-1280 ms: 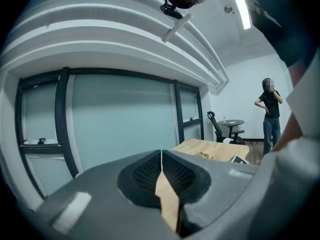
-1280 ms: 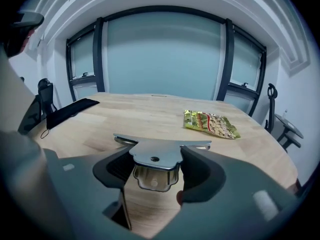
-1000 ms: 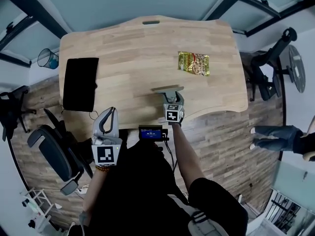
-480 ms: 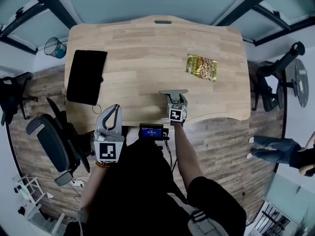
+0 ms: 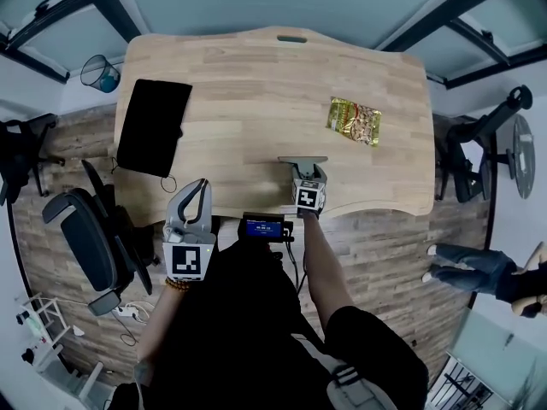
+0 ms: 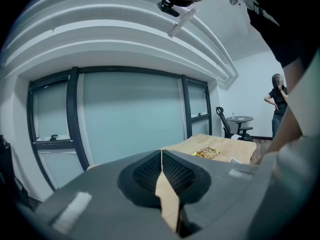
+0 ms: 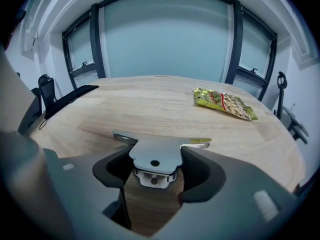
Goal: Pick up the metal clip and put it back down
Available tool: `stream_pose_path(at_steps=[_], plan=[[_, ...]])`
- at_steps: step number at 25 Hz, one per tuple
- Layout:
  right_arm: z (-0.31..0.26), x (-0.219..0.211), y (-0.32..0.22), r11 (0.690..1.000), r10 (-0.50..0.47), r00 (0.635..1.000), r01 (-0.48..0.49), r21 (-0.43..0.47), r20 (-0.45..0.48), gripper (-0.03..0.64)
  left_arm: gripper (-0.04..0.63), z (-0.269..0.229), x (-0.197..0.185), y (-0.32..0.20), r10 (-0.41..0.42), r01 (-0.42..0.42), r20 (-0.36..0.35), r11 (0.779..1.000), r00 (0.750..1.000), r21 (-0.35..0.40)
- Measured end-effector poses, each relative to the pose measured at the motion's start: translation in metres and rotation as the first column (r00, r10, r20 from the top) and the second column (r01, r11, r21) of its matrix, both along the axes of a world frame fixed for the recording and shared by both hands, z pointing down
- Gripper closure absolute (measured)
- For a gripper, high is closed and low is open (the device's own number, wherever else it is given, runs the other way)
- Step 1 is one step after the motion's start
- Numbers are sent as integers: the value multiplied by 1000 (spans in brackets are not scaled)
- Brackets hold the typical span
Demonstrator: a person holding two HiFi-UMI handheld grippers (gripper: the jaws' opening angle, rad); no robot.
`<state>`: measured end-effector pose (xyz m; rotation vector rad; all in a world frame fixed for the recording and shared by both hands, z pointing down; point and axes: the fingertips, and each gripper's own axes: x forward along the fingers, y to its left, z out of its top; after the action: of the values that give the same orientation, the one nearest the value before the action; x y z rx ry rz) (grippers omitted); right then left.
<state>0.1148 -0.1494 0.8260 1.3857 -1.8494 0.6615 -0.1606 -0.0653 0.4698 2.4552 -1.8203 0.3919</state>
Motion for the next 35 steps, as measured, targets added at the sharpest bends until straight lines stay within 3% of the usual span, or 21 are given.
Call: stream_pose_path(at_steps=[6,11,17,22,25,35], plan=[[5,-1,-1,999,26,1000,-25,-31,5,298,589,-3,-1,-1,6,-6,-4,1000,1000,10],[7,-5,3,997,-4,1000,5,-79,13,215,589,-5,1,-2,20,-20,-16,1000,1000,16],[0,-14,11,995,-1,996,10,-104,86,184,589,-7,4,-6,47,-46,-37,999,998,30],[-19,-11,6,999,25,996,-21,-46,88,186,589,-7,3,-11,81,-80,-40,996,996,35],[-43,-5,2,997,79,987,-79,-9,138,184,589,-10,8,-15,114,-112,-52,993,992,38],[-141,16,-5,970,135,965,-175,169,223,195,589,-33,35,-42,260,-251,-80,962,962,111]])
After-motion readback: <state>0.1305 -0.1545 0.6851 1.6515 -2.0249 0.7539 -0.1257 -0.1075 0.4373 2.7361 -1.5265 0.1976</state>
